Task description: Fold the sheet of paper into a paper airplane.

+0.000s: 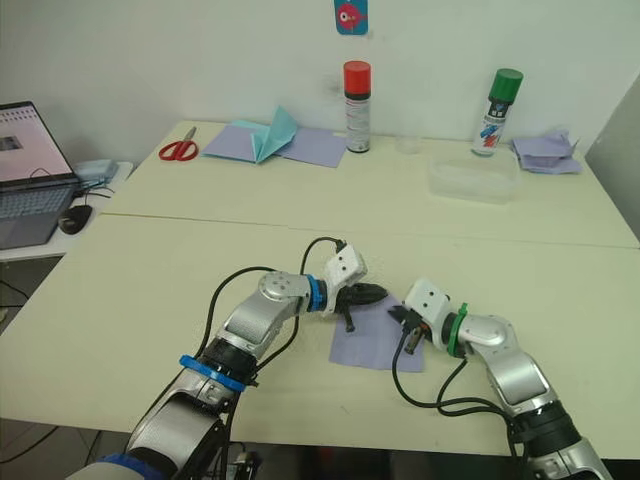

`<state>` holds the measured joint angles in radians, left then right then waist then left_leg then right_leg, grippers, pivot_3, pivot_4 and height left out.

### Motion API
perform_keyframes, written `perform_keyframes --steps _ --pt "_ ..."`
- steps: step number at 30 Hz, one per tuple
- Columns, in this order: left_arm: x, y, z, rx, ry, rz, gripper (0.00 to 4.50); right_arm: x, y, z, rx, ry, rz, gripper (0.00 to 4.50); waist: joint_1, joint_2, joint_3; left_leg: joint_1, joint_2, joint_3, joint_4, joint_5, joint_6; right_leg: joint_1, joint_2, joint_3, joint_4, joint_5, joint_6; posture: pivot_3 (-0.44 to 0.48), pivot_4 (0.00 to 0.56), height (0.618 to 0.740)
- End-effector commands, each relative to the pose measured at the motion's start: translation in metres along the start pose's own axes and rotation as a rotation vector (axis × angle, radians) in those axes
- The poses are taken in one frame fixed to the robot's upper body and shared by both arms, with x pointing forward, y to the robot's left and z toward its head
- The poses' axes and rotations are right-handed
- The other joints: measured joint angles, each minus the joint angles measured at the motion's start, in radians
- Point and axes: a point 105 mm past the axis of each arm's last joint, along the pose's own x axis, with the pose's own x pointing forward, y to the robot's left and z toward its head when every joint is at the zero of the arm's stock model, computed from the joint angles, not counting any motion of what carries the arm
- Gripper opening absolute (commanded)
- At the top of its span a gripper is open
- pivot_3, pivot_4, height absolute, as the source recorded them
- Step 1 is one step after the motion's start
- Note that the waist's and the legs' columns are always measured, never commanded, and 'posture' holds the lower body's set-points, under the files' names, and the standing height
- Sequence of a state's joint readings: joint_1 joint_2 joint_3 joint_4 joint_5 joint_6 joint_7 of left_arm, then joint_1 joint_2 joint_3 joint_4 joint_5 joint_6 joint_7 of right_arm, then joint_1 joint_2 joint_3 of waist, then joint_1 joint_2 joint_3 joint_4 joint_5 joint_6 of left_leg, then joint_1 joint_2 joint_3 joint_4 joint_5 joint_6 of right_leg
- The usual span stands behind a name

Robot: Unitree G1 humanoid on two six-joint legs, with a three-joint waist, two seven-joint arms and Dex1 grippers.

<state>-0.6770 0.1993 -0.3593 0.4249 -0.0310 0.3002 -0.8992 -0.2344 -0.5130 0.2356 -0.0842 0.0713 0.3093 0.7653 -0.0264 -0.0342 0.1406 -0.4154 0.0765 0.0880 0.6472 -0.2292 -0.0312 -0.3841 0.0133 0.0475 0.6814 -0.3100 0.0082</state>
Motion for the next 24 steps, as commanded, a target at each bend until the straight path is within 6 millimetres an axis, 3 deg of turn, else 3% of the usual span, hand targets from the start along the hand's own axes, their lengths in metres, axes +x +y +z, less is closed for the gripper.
perform_keyframes --steps 1,11,14,19,21,24 --pt "0.010 0.001 0.017 0.073 -0.032 -0.006 0.00 0.000 0.004 -0.007 -0.002 0.030 0.011 0.03 0.000 0.000 0.000 0.000 0.000 0.000 0.000 0.000 0.000 0.000 0.000 0.000 0.000 0.000 0.000 0.000 0.150 0.740" --pt "0.020 -0.007 0.003 0.119 0.031 -0.060 0.00 -0.001 0.003 -0.006 -0.004 0.028 0.004 0.03 -0.001 0.000 0.000 0.000 0.000 0.000 0.000 0.000 0.000 0.000 0.000 0.000 0.000 0.000 0.000 0.000 0.150 0.740" --pt "0.019 -0.007 -0.006 0.145 0.079 -0.059 0.00 -0.006 0.002 0.000 0.004 -0.008 0.007 0.59 0.000 0.000 0.000 0.000 0.000 0.000 0.000 0.000 0.000 0.000 0.000 0.000 0.000 0.000 0.000 0.000 0.150 0.740" --pt "0.019 -0.008 -0.012 0.156 0.098 -0.067 0.00 -0.028 0.019 0.013 0.065 -0.040 0.130 2.28 0.000 0.000 0.000 -0.001 -0.001 -0.001 0.000 0.000 0.000 0.000 0.000 0.001 0.000 0.000 0.000 0.000 0.150 0.740" --pt "0.019 -0.009 -0.014 0.171 0.107 -0.073 0.00 -0.035 0.023 0.018 0.113 -0.052 0.166 2.28 0.001 0.000 0.000 -0.001 -0.001 -0.001 0.000 0.000 0.000 0.000 0.000 0.001 -0.001 0.000 0.000 0.000 0.150 0.740" --pt "0.018 -0.009 -0.015 0.169 0.107 -0.074 0.00 -0.035 0.008 0.025 0.151 -0.090 0.091 2.28 -0.001 0.000 0.000 -0.001 0.000 -0.001 0.000 0.000 0.000 0.000 0.000 0.001 0.000 0.000 0.000 0.000 0.150 0.740"
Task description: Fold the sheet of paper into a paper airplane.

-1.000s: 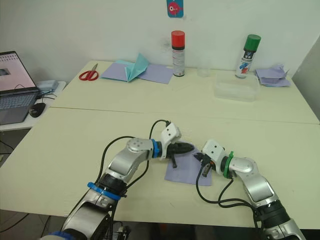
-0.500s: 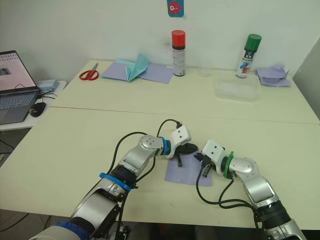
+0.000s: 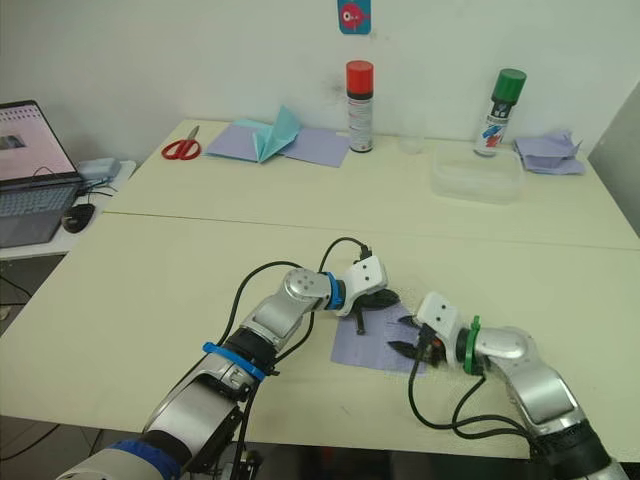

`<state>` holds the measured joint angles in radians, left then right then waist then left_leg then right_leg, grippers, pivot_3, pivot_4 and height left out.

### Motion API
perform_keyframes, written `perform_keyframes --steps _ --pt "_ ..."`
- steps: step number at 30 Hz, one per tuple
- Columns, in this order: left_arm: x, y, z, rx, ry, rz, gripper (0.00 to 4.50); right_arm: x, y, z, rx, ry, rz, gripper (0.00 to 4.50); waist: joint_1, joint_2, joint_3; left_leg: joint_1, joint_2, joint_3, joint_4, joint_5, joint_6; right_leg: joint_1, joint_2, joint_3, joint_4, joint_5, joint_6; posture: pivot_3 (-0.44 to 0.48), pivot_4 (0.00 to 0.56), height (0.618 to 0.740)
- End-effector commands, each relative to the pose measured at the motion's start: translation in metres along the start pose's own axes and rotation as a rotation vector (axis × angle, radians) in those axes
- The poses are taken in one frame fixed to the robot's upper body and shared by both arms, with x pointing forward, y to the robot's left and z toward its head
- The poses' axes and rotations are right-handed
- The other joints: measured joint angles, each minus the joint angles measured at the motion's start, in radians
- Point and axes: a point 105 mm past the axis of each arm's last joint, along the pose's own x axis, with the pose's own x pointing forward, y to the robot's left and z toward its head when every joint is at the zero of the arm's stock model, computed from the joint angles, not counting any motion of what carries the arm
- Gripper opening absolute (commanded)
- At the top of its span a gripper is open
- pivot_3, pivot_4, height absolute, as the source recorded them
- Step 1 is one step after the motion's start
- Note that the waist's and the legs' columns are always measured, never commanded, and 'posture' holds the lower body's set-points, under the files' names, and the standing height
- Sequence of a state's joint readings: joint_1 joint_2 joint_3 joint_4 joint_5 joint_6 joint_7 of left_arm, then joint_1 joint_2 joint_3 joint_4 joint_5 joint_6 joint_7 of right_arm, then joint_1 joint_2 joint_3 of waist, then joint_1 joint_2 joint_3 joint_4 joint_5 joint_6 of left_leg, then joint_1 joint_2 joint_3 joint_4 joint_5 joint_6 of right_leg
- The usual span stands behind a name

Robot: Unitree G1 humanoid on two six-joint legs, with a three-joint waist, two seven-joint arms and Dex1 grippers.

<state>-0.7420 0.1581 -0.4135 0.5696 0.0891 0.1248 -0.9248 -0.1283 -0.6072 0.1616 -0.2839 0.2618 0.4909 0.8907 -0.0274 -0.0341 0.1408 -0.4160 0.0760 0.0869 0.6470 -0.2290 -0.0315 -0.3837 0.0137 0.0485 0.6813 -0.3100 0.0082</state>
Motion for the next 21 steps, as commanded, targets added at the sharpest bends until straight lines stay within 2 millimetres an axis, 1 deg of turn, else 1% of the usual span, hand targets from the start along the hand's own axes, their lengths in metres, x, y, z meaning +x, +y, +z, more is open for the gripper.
perform_keyframes --steps 1,2,3,5,7,8,11,14,17,21 --pt "0.002 -0.006 -0.014 -0.006 0.056 -0.022 0.00 -0.005 -0.020 0.023 0.015 -0.100 -0.097 1.97 0.000 0.000 0.000 0.000 0.000 0.000 0.000 0.000 0.000 0.000 0.000 0.000 0.000 0.000 0.000 0.000 0.150 0.740" --pt "0.002 -0.006 -0.014 -0.005 0.058 -0.024 0.00 -0.004 -0.025 0.025 0.037 -0.118 -0.128 1.88 0.000 0.000 0.000 0.000 0.000 -0.001 0.000 0.000 0.000 0.000 0.000 0.000 0.000 0.000 0.000 0.000 0.150 0.740" --pt "0.002 -0.006 -0.015 -0.004 0.059 -0.025 0.00 -0.002 -0.031 0.026 0.057 -0.133 -0.161 1.68 0.000 0.000 0.000 0.000 0.000 -0.001 0.000 0.000 0.000 0.000 0.000 0.000 0.000 0.000 0.000 0.000 0.150 0.740" --pt "0.002 -0.006 -0.015 -0.002 0.062 -0.030 0.00 0.002 -0.041 0.026 0.075 -0.148 -0.223 0.94 0.001 0.000 0.000 0.000 0.000 -0.001 0.000 0.000 0.000 0.000 0.000 0.000 0.000 0.000 0.000 0.000 0.150 0.740" --pt "0.002 -0.005 -0.016 -0.001 0.065 -0.032 0.00 0.006 -0.047 0.020 0.081 -0.122 -0.259 0.23 0.002 0.000 0.000 -0.001 0.000 -0.001 0.000 0.000 0.000 0.000 0.000 0.000 0.000 0.000 0.000 0.000 0.150 0.740" --pt "0.002 -0.005 -0.016 0.000 0.067 -0.032 0.00 0.007 -0.048 0.015 0.081 -0.095 -0.265 0.04 0.001 0.000 0.000 -0.001 0.000 -0.001 0.000 0.000 0.000 0.000 0.000 0.000 0.000 0.000 0.000 0.000 0.150 0.740" --pt "0.002 -0.005 -0.015 0.007 0.067 -0.035 0.00 0.010 -0.045 0.000 0.077 -0.017 -0.257 0.04 0.001 0.000 0.000 -0.001 0.000 -0.001 0.000 0.000 0.000 0.000 0.000 0.000 0.000 0.000 0.000 0.000 0.150 0.740" --pt "0.002 -0.006 -0.014 0.010 0.066 -0.041 0.00 0.011 -0.039 -0.011 0.084 0.042 -0.238 0.04 0.001 0.000 0.000 -0.001 0.000 -0.001 0.000 0.000 0.000 0.000 0.000 0.000 0.000 0.000 0.000 0.000 0.150 0.740" --pt "0.002 -0.006 -0.015 0.011 0.067 -0.044 0.00 0.005 -0.031 -0.021 0.090 0.095 -0.217 0.04 0.001 0.000 0.000 -0.001 0.000 -0.001 0.000 0.000 0.000 0.000 0.000 0.000 0.000 0.000 0.000 0.000 0.150 0.740" --pt "0.003 -0.006 -0.016 0.016 0.074 -0.045 0.00 -0.011 -0.026 -0.030 0.076 0.149 -0.210 0.04 0.001 0.000 0.000 0.000 -0.001 -0.002 0.000 0.000 0.000 0.002 0.000 0.000 -0.001 0.000 0.000 0.000 0.150 0.740"
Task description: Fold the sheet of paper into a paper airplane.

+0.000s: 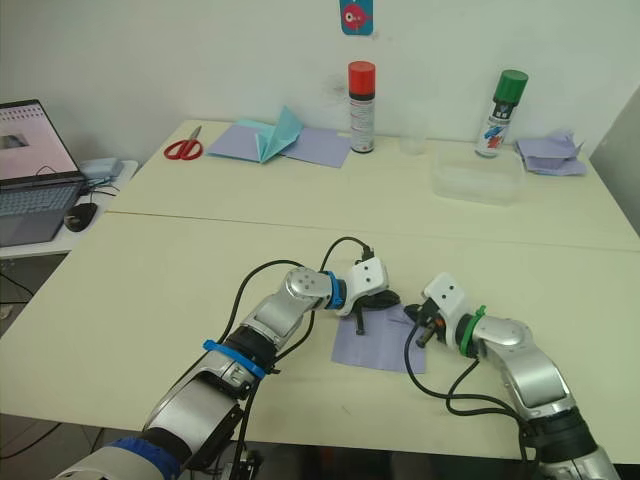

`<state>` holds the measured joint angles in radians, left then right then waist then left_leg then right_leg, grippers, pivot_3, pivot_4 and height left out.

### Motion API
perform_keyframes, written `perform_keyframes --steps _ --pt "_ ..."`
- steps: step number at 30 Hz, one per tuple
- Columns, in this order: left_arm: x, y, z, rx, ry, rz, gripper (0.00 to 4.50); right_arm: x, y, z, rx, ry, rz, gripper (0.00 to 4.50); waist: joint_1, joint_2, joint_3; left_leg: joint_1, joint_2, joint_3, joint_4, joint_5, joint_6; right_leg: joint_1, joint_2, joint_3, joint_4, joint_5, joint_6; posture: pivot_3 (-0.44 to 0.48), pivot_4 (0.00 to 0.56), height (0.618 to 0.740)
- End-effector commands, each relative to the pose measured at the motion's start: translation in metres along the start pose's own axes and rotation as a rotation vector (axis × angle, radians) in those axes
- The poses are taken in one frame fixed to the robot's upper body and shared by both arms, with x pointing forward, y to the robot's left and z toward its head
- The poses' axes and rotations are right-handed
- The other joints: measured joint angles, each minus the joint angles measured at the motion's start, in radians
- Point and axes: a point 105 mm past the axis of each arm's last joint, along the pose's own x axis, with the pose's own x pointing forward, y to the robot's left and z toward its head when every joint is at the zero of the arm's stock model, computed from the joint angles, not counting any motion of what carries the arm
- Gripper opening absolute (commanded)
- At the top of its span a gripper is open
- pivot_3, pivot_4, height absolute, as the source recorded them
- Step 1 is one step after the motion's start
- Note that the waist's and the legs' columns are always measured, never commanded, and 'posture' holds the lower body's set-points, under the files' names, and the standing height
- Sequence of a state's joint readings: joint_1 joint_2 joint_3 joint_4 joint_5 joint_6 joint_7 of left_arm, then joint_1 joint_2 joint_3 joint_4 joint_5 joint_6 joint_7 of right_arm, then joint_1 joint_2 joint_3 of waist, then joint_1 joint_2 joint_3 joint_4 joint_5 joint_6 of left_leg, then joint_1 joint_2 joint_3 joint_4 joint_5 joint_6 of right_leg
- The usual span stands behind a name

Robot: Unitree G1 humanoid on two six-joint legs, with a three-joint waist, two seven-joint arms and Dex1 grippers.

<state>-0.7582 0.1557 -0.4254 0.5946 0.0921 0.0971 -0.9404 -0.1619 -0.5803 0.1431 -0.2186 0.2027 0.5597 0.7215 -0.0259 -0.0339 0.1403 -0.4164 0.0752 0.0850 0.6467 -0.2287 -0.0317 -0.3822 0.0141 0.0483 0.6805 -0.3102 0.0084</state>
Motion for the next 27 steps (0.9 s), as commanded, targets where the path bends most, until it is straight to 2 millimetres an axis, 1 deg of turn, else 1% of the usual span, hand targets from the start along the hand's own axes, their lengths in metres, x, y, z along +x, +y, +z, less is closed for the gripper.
perform_keyframes --steps 1,3,5,7,10,14,17,22,24,27 --pt "0.001 -0.005 -0.018 -0.009 0.073 -0.022 0.00 -0.013 0.002 -0.017 0.013 0.078 0.012 0.04 0.000 0.000 0.000 0.000 0.000 0.000 0.000 0.000 0.000 0.000 0.000 0.000 0.000 0.000 0.000 0.000 0.150 0.740" --pt "0.001 -0.005 -0.018 -0.009 0.074 -0.021 0.00 -0.019 -0.001 -0.012 0.010 0.049 0.003 0.04 0.000 0.000 0.000 0.001 0.000 -0.001 0.000 0.000 0.000 0.002 0.000 0.000 0.000 0.000 0.000 0.000 0.150 0.740" --pt "0.001 -0.005 -0.018 -0.010 0.074 -0.020 0.00 -0.021 -0.005 0.000 0.007 -0.028 -0.013 0.04 0.000 0.000 0.000 0.001 0.000 -0.001 0.000 0.000 0.000 0.002 0.000 0.000 0.000 0.000 0.000 0.000 0.150 0.740" --pt "0.001 -0.005 -0.019 -0.011 0.074 -0.019 0.00 -0.021 -0.008 0.016 0.037 -0.138 -0.030 0.04 0.000 0.000 0.000 0.001 -0.001 -0.001 0.000 0.000 0.000 0.002 0.000 0.000 0.000 0.000 0.000 0.000 0.150 0.740" --pt "0.001 -0.005 -0.019 -0.012 0.073 -0.020 0.00 -0.016 -0.006 0.023 0.029 -0.181 -0.018 0.04 0.000 0.000 0.000 0.001 -0.001 -0.001 0.000 0.000 0.000 0.002 0.000 0.000 0.000 0.000 0.000 0.000 0.150 0.740" --pt "0.000 -0.005 -0.019 -0.009 0.072 -0.024 0.00 0.005 0.004 0.018 0.028 -0.121 0.011 0.04 -0.001 0.000 0.000 0.001 -0.001 -0.001 0.000 0.000 0.000 0.002 0.000 0.000 0.000 0.000 0.000 0.000 0.150 0.740" --pt "-0.001 -0.003 -0.018 -0.005 0.067 -0.016 0.00 0.011 0.008 0.007 0.009 -0.047 0.028 0.04 -0.001 0.000 0.000 0.001 -0.001 -0.001 0.000 0.000 0.000 0.002 0.000 0.000 0.000 0.000 0.000 0.000 0.150 0.740" --pt "-0.003 0.004 0.014 -0.008 -0.084 0.003 0.00 0.013 0.013 -0.007 -0.014 0.025 0.047 0.04 -0.001 0.000 0.000 0.001 -0.001 -0.001 0.000 0.000 0.000 0.002 0.000 0.000 0.000 0.000 0.000 0.000 0.150 0.740" --pt "-0.004 0.004 0.024 -0.007 -0.123 -0.006 0.00 0.013 0.012 -0.007 -0.013 0.026 0.042 0.04 -0.001 0.000 0.000 0.001 -0.001 -0.001 0.000 0.000 0.000 0.002 0.000 0.000 0.000 0.000 0.000 0.000 0.150 0.740" --pt "-0.002 0.000 0.033 -0.011 -0.151 -0.030 0.00 0.013 0.011 -0.006 -0.009 0.019 0.033 0.04 -0.001 0.000 0.000 0.001 -0.001 -0.001 0.000 0.000 0.000 0.002 0.000 0.000 0.000 0.000 0.000 0.000 0.150 0.740"
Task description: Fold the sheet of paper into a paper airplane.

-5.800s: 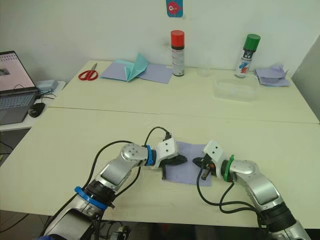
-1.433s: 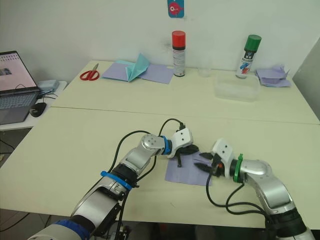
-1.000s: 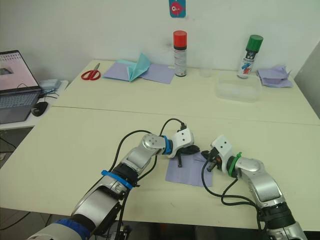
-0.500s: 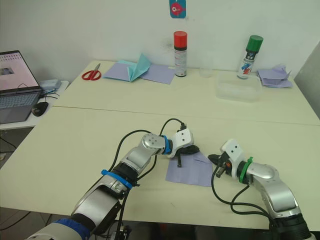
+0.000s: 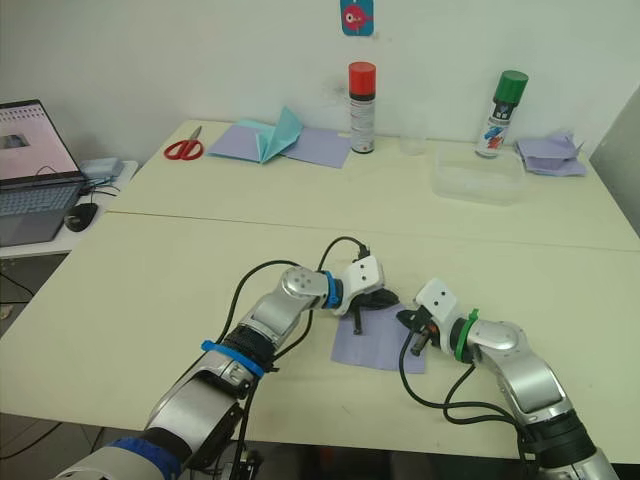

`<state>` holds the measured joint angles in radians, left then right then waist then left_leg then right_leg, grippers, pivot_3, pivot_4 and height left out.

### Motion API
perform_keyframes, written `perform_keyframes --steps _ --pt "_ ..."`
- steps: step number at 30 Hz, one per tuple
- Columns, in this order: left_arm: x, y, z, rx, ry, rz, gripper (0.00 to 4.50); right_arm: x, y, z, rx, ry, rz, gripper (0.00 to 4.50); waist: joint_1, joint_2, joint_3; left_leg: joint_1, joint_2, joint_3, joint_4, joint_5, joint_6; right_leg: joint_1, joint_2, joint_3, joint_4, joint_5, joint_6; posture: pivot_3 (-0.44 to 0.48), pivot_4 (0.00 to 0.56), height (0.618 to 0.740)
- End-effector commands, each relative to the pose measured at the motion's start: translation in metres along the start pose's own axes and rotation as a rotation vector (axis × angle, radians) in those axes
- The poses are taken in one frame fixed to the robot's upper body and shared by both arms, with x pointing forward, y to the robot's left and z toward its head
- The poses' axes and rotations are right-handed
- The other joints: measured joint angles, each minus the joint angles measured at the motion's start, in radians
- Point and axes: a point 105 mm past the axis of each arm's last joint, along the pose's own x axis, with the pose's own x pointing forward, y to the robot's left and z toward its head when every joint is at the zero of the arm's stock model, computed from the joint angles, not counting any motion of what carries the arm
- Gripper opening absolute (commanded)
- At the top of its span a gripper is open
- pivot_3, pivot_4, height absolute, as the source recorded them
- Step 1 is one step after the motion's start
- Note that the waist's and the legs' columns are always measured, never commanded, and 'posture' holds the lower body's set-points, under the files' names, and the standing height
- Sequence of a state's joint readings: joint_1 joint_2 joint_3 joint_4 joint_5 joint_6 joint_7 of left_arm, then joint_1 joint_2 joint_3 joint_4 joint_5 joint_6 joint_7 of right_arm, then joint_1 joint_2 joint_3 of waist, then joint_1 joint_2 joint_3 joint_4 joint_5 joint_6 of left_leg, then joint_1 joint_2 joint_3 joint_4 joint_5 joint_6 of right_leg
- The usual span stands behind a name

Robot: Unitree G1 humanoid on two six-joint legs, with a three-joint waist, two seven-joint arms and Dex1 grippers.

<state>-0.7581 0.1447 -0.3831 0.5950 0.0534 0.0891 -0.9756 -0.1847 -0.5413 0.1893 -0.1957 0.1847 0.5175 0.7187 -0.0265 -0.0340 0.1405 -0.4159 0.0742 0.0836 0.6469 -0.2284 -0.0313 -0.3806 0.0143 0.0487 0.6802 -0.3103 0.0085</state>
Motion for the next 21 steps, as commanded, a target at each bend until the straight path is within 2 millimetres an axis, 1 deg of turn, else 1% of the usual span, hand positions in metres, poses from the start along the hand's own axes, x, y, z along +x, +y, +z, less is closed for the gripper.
perform_keyframes --steps 1,3,6,9,11,17,21 --pt "0.004 -0.004 0.026 0.020 -0.086 -0.023 0.00 -0.001 0.000 -0.013 0.014 0.053 -0.006 0.04 0.000 0.000 0.000 0.000 0.000 0.000 0.000 0.000 0.000 0.000 0.000 0.000 0.000 0.000 0.000 0.000 0.150 0.740" --pt "0.007 -0.006 0.023 0.019 -0.075 -0.028 0.00 -0.001 0.000 -0.013 0.013 0.057 -0.008 0.04 0.000 0.000 0.000 0.000 0.000 0.000 0.000 0.000 0.000 0.000 0.000 0.000 0.000 0.000 0.000 0.000 0.150 0.740" --pt "0.010 -0.010 0.009 0.029 -0.021 -0.037 0.00 -0.003 -0.001 -0.015 0.018 0.062 -0.013 0.04 0.000 0.000 0.000 0.000 0.000 0.000 0.000 0.000 0.000 0.000 0.000 0.000 0.000 0.000 0.000 0.000 0.150 0.740" --pt "0.009 -0.006 -0.006 0.032 0.041 -0.009 0.00 -0.005 -0.002 -0.015 0.019 0.062 -0.019 0.04 0.000 0.000 0.000 0.000 0.000 0.000 0.000 0.000 0.000 0.000 0.000 0.000 0.000 0.000 0.000 0.000 0.150 0.740" --pt "0.007 -0.003 -0.012 0.028 0.063 0.010 0.00 -0.005 -0.001 -0.015 0.021 0.063 -0.022 0.04 0.000 0.000 0.000 0.000 0.000 0.000 0.000 0.000 0.000 0.000 0.000 0.000 0.000 0.000 0.000 0.000 0.150 0.740" --pt "0.002 0.006 -0.022 0.016 0.092 0.060 0.00 -0.006 0.001 -0.017 0.030 0.068 -0.023 0.04 0.000 0.000 0.000 0.000 -0.001 0.000 0.000 0.000 0.000 0.001 0.000 0.001 0.000 0.000 0.000 0.000 0.150 0.740" --pt "-0.002 0.017 -0.026 0.005 0.103 0.130 0.00 -0.004 0.001 -0.017 0.034 0.071 -0.021 0.04 0.000 0.000 0.000 0.000 -0.001 0.000 0.000 0.000 0.000 0.001 0.000 0.001 0.000 0.000 0.000 0.000 0.150 0.740"
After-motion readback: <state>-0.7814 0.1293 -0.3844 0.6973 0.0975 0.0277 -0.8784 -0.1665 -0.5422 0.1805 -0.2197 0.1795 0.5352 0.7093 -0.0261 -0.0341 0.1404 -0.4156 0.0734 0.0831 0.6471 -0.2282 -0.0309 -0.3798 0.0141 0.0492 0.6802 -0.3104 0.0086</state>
